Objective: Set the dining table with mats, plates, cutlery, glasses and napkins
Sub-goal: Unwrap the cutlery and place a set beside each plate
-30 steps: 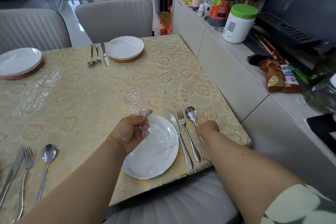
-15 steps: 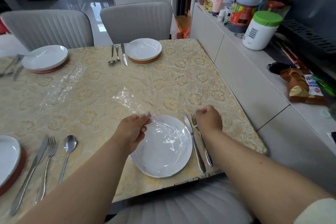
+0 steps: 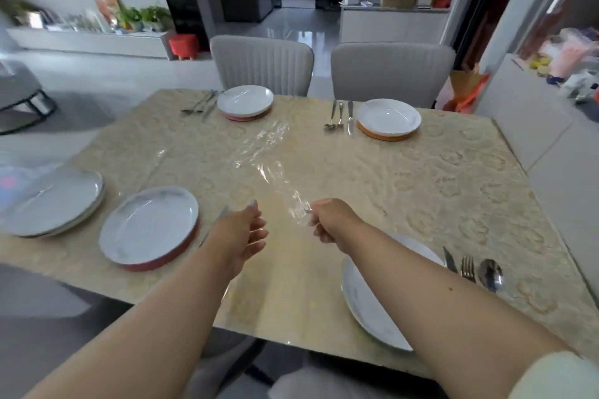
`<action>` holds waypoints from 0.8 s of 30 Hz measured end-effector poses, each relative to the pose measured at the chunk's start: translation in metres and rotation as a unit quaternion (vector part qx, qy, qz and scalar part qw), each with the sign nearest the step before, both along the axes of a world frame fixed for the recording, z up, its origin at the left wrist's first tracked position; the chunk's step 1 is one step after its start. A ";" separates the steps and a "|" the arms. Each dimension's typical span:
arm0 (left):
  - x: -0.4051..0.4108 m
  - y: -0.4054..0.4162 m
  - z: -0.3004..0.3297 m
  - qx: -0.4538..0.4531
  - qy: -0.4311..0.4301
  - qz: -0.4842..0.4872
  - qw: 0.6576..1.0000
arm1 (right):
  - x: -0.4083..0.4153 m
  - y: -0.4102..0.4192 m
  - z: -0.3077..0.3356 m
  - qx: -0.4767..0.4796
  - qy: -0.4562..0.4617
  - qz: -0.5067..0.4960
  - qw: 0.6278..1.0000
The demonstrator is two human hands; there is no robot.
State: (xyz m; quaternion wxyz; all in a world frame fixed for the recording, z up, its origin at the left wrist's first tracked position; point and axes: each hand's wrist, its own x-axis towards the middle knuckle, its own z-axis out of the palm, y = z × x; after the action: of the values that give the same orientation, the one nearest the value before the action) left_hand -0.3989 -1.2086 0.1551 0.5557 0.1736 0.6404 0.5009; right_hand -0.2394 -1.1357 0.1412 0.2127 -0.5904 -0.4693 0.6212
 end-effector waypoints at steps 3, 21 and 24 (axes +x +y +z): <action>-0.045 -0.021 0.005 0.003 0.011 0.026 1.000 | -0.048 0.006 -0.007 0.044 -0.032 0.007 0.999; -0.300 -0.058 0.019 -0.011 0.056 -0.011 0.998 | -0.321 0.043 -0.019 0.012 0.074 -0.054 0.996; -0.329 -0.055 0.015 -0.014 0.055 -0.015 0.998 | -0.337 0.050 -0.021 0.083 -0.078 0.031 0.993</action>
State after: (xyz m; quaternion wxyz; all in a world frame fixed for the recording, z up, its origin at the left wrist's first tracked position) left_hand -0.7276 -1.2638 0.1702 0.5294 0.2023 0.6743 0.4734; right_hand -0.5768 -1.0861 0.1206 0.2046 -0.6021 -0.5527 0.5386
